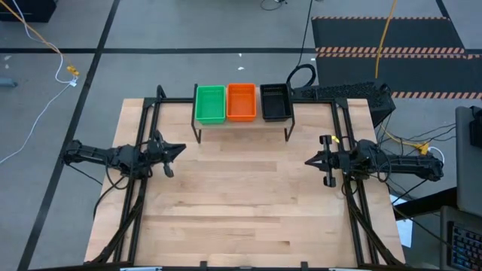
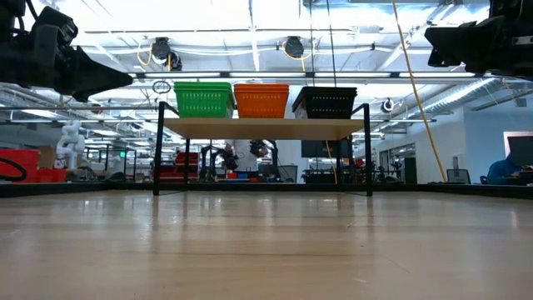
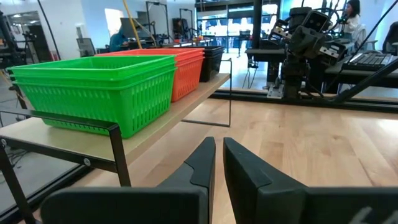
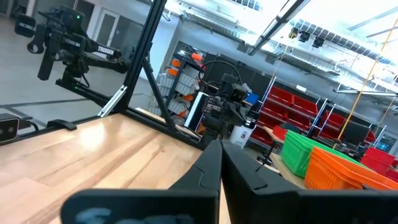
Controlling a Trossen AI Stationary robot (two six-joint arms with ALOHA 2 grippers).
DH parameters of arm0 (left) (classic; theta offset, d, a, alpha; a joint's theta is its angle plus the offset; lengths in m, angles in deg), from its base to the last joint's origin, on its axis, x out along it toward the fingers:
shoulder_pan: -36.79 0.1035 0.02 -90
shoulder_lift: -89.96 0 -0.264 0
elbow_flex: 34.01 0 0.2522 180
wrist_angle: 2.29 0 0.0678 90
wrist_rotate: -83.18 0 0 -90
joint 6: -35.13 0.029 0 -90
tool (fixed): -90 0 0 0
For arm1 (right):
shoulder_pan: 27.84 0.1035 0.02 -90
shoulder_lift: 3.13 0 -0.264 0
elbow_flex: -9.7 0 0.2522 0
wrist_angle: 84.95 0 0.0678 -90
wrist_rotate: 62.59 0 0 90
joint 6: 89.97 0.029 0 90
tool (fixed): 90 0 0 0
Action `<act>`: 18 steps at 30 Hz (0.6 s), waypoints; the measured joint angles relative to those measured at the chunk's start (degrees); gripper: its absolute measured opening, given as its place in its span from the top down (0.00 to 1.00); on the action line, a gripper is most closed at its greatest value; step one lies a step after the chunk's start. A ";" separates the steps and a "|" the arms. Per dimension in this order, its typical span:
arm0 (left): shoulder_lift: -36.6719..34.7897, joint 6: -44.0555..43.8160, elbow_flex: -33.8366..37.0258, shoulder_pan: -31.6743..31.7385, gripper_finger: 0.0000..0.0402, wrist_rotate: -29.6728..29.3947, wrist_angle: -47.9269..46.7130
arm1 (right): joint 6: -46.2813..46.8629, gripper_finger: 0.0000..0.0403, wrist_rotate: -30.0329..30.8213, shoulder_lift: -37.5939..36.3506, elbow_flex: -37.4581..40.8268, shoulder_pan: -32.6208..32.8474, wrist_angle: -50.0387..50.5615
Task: Stack baskets on shelf by color
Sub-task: Return to Home Position
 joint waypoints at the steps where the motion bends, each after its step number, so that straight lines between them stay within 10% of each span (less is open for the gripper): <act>1: 0.00 0.00 0.00 -0.01 0.91 0.00 0.00 | -0.11 1.00 -0.01 0.00 0.00 0.00 0.00; 18: 0.00 0.00 0.00 0.00 0.91 0.00 -0.02 | -0.01 1.00 -0.01 0.00 0.02 0.00 0.00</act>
